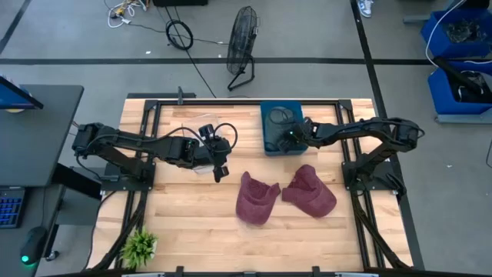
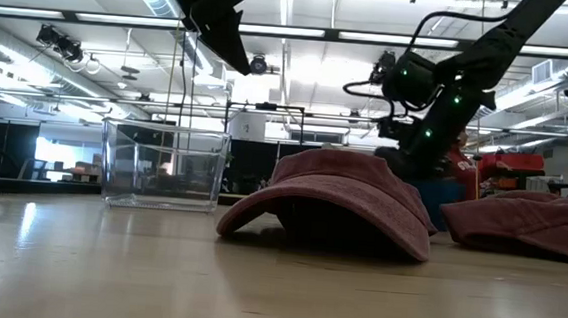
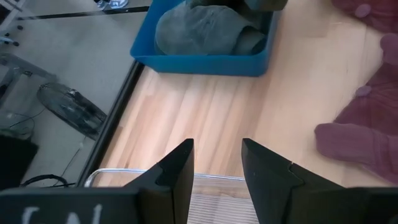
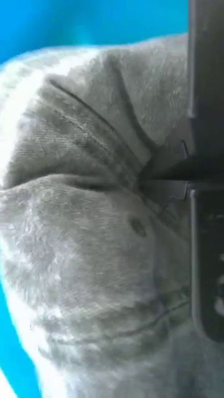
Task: Pick & Place hat
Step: Put the gray cap into the blue bin, then put the left red cap into the transparent bin
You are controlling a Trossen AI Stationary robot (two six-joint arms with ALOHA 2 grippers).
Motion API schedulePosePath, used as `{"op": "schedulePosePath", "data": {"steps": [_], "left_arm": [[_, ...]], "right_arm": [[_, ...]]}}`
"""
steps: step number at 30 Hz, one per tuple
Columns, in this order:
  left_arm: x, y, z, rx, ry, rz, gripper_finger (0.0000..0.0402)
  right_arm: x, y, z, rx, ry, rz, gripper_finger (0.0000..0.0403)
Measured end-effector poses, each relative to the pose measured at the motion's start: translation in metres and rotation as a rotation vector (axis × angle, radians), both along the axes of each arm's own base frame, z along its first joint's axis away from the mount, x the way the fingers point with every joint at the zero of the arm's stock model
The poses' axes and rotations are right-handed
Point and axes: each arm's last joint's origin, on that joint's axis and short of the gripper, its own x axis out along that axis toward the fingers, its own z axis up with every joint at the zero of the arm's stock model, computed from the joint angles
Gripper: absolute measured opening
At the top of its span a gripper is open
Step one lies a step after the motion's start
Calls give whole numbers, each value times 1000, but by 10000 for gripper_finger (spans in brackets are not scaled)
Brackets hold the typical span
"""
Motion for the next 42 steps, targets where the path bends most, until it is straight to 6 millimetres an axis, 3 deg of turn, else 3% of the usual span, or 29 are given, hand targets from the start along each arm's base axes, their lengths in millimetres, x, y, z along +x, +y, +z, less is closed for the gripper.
{"op": "schedulePosePath", "data": {"steps": [6,13,19,27,34,42], "left_arm": [[1,-4,-2,-145,-7,-71,138],[4,-19,-1,-325,-28,-222,138],[23,-43,-9,-399,-110,-335,138],[59,-69,-61,-374,-73,-430,138],[79,-76,-109,-347,-10,-453,138],[83,-77,-124,-338,28,-464,121]], "right_arm": [[3,2,4,-20,18,56,21],[21,7,38,-25,81,165,84],[30,15,72,16,162,194,130],[36,18,81,2,135,205,160],[36,18,81,11,113,176,162],[37,18,82,8,108,176,161]]}}
